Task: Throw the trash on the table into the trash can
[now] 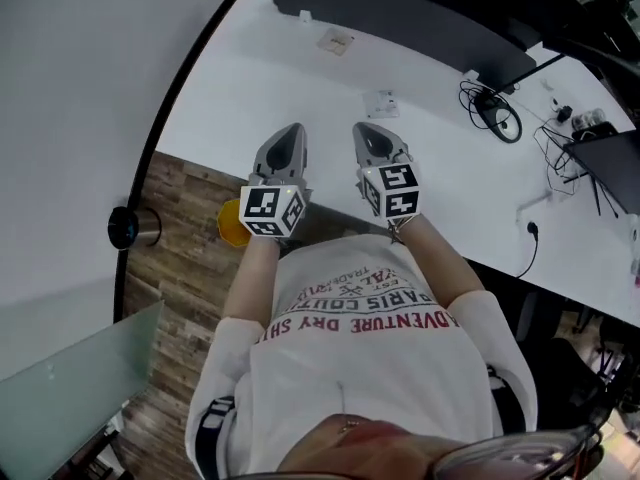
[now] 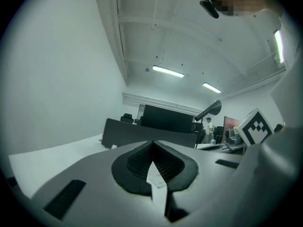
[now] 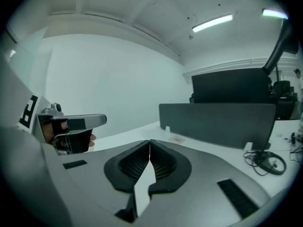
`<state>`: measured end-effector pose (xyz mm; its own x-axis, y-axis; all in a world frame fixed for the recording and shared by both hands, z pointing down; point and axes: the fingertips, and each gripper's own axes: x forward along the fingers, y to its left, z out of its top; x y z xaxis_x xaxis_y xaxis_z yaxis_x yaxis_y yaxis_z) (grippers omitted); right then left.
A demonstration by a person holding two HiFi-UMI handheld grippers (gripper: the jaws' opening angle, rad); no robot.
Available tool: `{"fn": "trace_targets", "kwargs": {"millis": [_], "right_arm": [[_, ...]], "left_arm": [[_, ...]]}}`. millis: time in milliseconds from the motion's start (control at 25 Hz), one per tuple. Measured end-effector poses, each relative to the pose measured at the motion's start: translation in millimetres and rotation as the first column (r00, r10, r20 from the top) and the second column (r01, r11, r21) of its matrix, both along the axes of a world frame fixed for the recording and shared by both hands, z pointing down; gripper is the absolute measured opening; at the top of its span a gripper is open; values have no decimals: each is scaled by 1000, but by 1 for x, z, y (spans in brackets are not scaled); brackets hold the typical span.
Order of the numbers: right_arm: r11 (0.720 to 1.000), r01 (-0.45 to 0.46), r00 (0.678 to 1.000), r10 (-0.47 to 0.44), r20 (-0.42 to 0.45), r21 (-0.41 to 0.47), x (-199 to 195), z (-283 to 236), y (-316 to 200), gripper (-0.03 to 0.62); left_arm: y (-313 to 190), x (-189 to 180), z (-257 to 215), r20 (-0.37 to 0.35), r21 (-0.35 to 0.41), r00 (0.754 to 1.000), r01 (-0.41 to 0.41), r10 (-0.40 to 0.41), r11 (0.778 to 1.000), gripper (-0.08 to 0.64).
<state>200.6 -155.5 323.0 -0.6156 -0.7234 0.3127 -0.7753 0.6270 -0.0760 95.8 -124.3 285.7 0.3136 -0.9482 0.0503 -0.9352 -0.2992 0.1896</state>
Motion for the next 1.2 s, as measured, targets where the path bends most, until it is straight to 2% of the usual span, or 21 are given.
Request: {"fn": "trace_targets", "kwargs": {"millis": [120, 280, 400, 600, 840, 1000, 1200], "right_arm": [[993, -115, 993, 115, 0, 20, 67, -2, -17, 26], [969, -245, 969, 245, 24, 7, 139, 3, -29, 26], [949, -315, 948, 315, 37, -10, 170, 6, -34, 26], [925, -378, 924, 379, 49, -30, 197, 11, -40, 26], [919, -390, 918, 393, 47, -60, 190, 19, -56, 26], [919, -379, 920, 387, 62, -106, 169, 29, -72, 26], [935, -322, 944, 328, 22, -148, 129, 44, -97, 26]], "left_arm": [[-26, 64, 4, 14, -23, 994, -106, 106, 994, 21], [-50, 132, 6, 29, -51, 975, -220, 221, 974, 21], [-62, 157, 11, 13, -72, 963, -269, 270, 961, 21], [-73, 182, 9, 10, -65, 944, -328, 329, 942, 21], [-89, 175, 16, 8, -93, 941, -335, 338, 937, 22], [-102, 146, 27, 22, -116, 954, -296, 300, 948, 23], [-120, 99, 40, -1, -157, 972, -232, 235, 960, 23]]}}
